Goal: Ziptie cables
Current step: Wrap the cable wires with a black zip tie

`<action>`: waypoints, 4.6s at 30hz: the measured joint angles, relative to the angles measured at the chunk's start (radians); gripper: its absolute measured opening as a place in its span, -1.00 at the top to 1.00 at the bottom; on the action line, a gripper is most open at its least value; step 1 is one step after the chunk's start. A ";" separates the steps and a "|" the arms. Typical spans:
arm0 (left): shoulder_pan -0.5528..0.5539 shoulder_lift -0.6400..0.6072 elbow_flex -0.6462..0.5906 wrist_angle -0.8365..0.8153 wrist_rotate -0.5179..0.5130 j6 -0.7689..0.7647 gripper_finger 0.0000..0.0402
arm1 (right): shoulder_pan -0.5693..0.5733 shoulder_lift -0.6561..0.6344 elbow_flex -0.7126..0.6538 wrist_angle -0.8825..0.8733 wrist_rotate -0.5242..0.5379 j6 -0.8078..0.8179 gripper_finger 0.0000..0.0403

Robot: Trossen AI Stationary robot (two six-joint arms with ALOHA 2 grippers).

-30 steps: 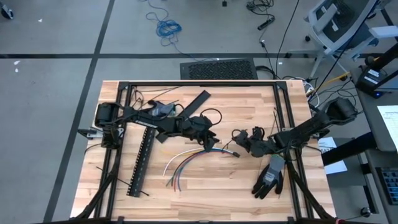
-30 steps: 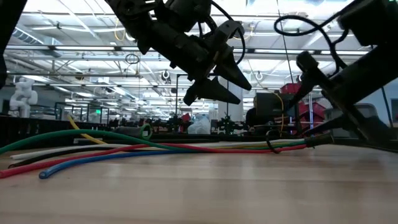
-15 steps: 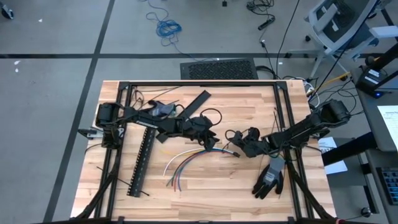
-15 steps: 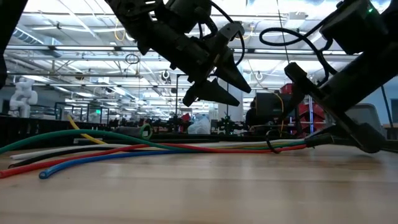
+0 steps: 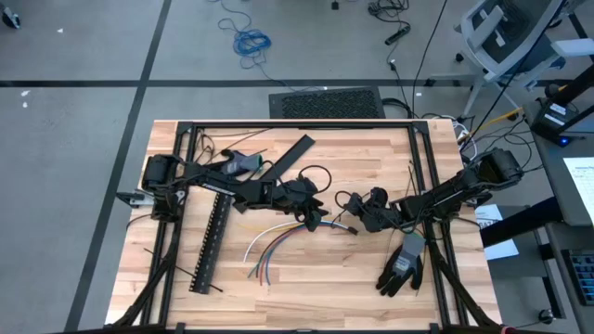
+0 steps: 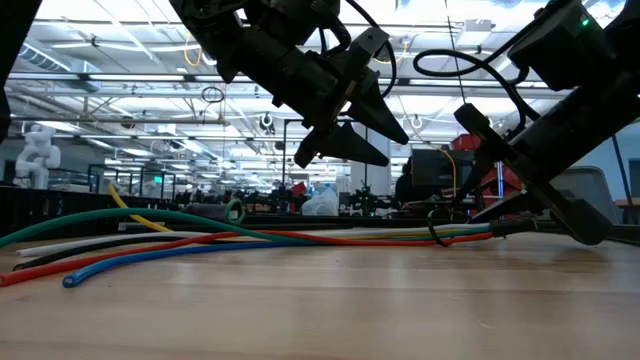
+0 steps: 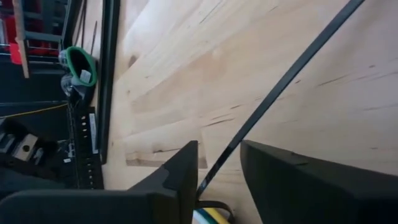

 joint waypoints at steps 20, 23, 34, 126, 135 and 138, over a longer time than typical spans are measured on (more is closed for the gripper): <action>0.079 0.002 0.000 -0.001 0.058 0.052 0.03 | 0.216 -0.336 0.000 -0.327 -0.041 -0.291 0.24; 0.106 0.002 -0.002 0.040 0.123 0.043 0.03 | 0.272 -0.446 0.000 -0.403 0.009 -0.292 0.20; 0.196 0.371 0.282 0.158 0.579 -0.373 0.02 | 0.339 -0.666 0.000 -0.520 0.206 -0.298 0.17; 0.130 0.597 0.883 -0.590 0.381 -0.067 0.81 | 0.398 -0.717 0.000 -0.391 0.243 -0.428 0.17; 0.141 0.597 0.883 -0.566 0.399 -0.046 0.99 | 0.398 -0.717 0.000 -0.391 0.243 -0.430 0.17; 0.141 0.596 0.883 -0.548 0.418 -0.047 0.99 | 0.398 -0.717 0.000 -0.372 0.234 -0.461 0.17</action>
